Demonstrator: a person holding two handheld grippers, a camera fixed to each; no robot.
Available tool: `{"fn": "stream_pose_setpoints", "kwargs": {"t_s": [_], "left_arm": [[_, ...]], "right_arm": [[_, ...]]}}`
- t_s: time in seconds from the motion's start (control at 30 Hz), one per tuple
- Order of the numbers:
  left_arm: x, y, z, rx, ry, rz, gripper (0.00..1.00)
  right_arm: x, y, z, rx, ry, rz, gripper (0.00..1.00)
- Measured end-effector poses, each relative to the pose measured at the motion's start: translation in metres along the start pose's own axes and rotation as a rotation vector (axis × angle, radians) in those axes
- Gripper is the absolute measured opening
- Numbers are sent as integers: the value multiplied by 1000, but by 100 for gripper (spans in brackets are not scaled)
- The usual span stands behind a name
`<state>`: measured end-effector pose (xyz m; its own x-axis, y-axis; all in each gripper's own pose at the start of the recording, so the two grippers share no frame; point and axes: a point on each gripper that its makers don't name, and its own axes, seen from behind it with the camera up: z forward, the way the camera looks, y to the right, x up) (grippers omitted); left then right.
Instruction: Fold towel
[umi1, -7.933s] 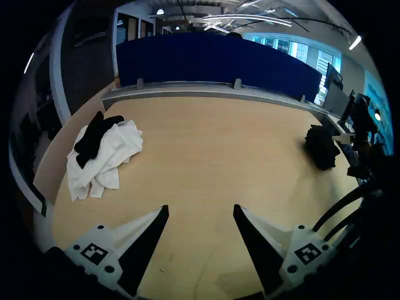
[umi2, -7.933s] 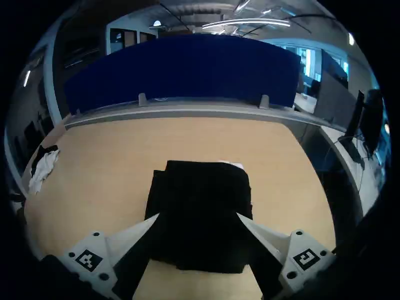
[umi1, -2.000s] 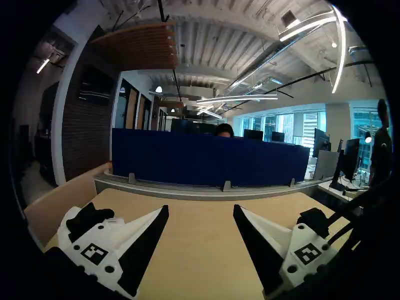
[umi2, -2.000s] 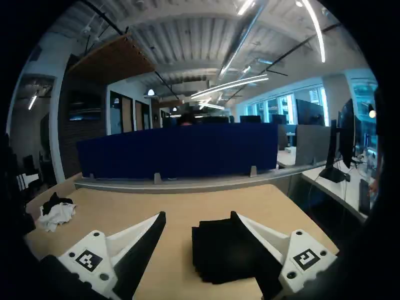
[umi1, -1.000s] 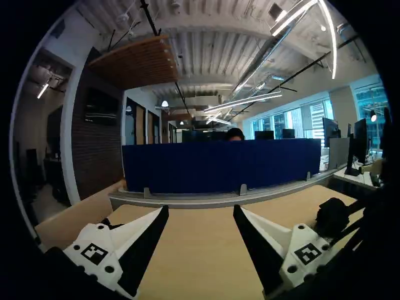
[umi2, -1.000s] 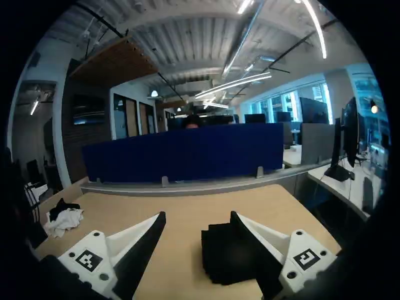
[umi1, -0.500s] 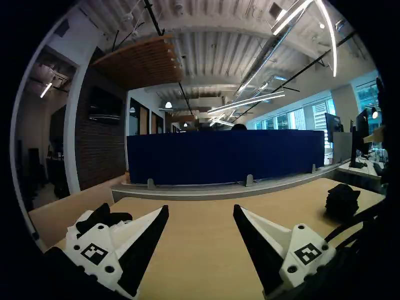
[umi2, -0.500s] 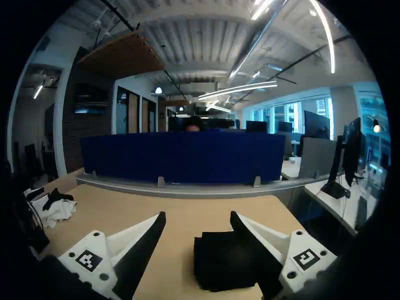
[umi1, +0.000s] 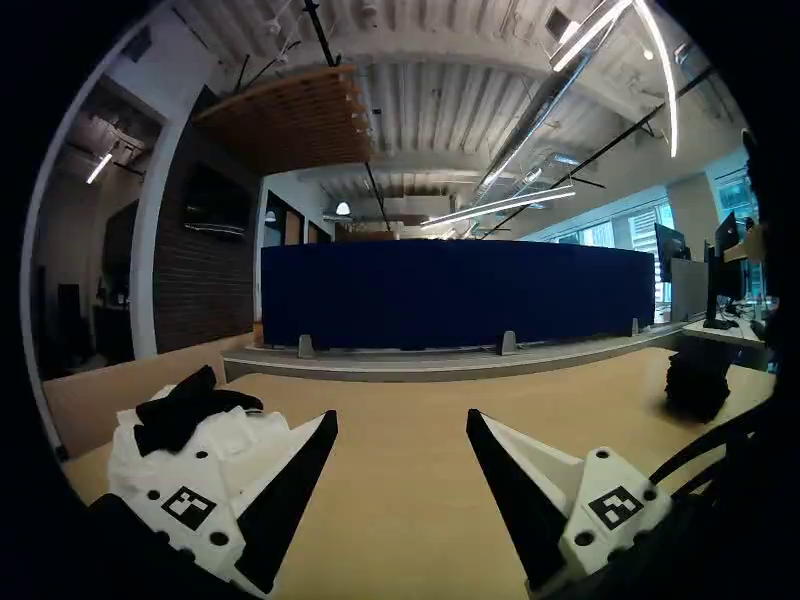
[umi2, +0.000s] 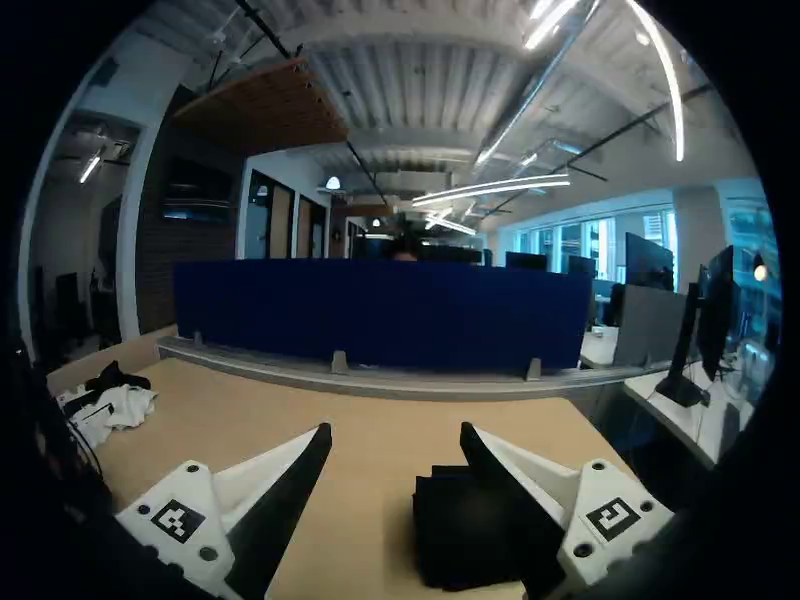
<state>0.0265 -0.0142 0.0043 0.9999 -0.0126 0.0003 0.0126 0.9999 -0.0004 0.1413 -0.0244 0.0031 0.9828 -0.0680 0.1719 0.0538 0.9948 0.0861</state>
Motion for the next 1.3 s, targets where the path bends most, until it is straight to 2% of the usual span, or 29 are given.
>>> {"fn": "stream_pose_setpoints", "kwargs": {"t_s": [0.2, 0.4, 0.6, 1.3], "left_arm": [[-14, -2, 3, -3, 1, -8, 96], [-24, -2, 6, 2, -9, -17, 96], [-34, 2, 4, -6, -22, -11, 96], [-36, 6, 6, -16, -8, -7, 96]], "right_arm": [[1, -11, 6, 4, 1, -11, 100], [8, -12, 9, -3, 12, -22, 100], [9, -14, 8, -4, 13, -20, 100], [22, -15, 5, 12, 41, -15, 100]]}}
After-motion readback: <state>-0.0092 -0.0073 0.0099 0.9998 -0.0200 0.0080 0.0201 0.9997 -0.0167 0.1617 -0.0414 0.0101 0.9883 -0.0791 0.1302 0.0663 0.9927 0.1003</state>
